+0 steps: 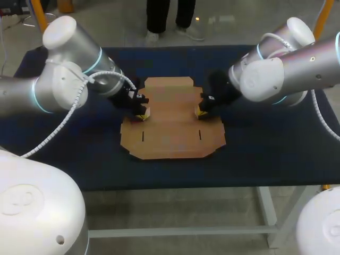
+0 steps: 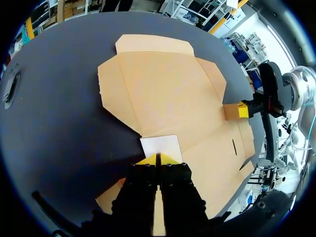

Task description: Assemble the packaging by folding the flat box into shape, placing the metal phone stand inside, and closing the box properly

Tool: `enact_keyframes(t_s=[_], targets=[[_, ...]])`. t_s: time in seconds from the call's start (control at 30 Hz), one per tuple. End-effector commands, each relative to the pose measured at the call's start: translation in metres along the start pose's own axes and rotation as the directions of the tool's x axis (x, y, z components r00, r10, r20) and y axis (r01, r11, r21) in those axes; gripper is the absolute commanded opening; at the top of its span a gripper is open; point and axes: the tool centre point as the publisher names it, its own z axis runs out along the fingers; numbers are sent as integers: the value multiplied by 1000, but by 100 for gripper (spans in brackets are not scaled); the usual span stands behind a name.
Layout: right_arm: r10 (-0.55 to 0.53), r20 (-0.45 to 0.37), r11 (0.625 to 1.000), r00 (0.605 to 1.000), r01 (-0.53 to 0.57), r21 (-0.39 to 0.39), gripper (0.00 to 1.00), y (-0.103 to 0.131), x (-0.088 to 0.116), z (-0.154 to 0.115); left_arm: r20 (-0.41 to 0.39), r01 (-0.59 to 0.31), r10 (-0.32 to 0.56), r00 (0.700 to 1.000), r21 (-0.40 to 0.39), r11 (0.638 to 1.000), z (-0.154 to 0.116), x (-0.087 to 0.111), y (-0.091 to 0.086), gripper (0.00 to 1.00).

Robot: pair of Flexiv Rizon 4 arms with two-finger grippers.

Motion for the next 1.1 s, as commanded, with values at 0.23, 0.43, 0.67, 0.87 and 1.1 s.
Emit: enact_keyframes(t_s=[0.23,0.43,0.67,0.87,1.1], targets=[[1,17,1000,1000,-1,-4,0,-1,3,2,17,4,-4,1000,-4,1000,3,4,-5,0],[-11,38,1000,999,11,-3,0,0,7,6,16,-5,5,1000,-10,1000,7,7,-6,0],[-23,70,1000,997,23,2,0,0,10,13,18,-8,8,1000,-19,1000,11,8,-7,0],[-27,101,1000,995,26,10,0,1,9,20,26,-3,4,1000,-21,1000,15,8,-8,0],[-34,137,999,990,33,11,0,5,7,23,53,-1,2,999,-19,1000,20,10,-11,0]])
